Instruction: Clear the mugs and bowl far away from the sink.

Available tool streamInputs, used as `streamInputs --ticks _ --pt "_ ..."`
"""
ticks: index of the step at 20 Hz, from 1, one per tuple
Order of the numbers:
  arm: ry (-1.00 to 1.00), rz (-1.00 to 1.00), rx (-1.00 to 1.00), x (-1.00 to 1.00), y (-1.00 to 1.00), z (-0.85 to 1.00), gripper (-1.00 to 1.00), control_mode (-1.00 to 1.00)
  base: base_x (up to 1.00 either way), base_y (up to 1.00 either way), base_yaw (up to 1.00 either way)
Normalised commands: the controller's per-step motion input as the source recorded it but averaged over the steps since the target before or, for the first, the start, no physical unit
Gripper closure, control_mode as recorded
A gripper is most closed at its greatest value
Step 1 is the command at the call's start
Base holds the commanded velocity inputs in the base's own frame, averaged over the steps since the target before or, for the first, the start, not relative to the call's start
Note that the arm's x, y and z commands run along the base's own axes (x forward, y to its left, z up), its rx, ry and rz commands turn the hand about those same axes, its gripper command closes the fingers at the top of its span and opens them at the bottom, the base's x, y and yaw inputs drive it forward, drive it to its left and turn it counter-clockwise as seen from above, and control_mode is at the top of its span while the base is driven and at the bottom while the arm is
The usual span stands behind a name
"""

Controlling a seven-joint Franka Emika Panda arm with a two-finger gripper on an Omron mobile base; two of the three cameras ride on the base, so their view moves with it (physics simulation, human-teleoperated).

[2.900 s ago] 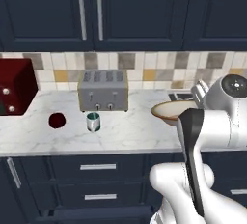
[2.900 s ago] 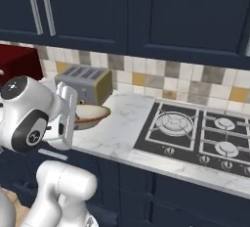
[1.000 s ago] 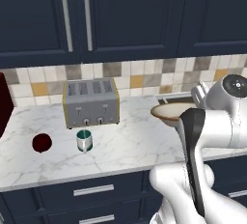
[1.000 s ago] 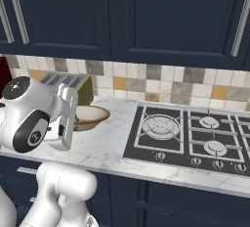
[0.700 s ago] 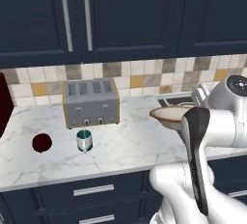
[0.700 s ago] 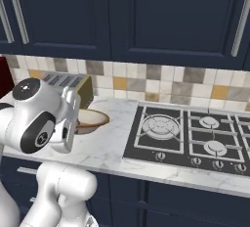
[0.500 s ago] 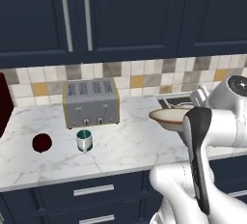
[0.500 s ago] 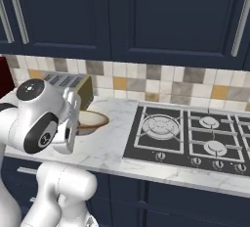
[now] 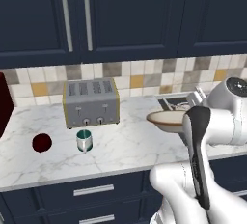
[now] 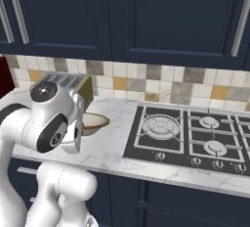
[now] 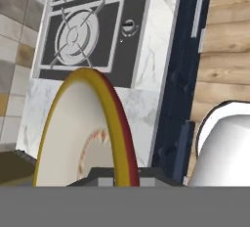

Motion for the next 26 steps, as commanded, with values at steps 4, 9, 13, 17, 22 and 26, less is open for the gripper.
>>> streamInputs --ticks 4,9,13,17,22,26 --pt "-0.09 0.00 -0.02 0.48 0.15 -0.52 1.00 -1.00 0.00 0.00 0.00" --pt "-0.01 0.00 0.00 0.54 0.14 -0.55 1.00 -1.00 0.00 0.00 0.00" --pt "0.00 0.00 0.00 0.48 0.06 -0.54 1.00 -1.00 0.00 0.00 0.00" --pt "0.00 0.00 0.00 0.53 0.00 -0.57 1.00 -1.00 0.00 0.00 0.00" --pt "0.00 0.00 0.00 0.53 0.00 -0.47 1.00 -1.00 0.00 0.00 0.00" --pt "0.00 0.00 0.00 0.47 0.00 -0.30 1.00 -1.00 0.00 0.00 0.00"
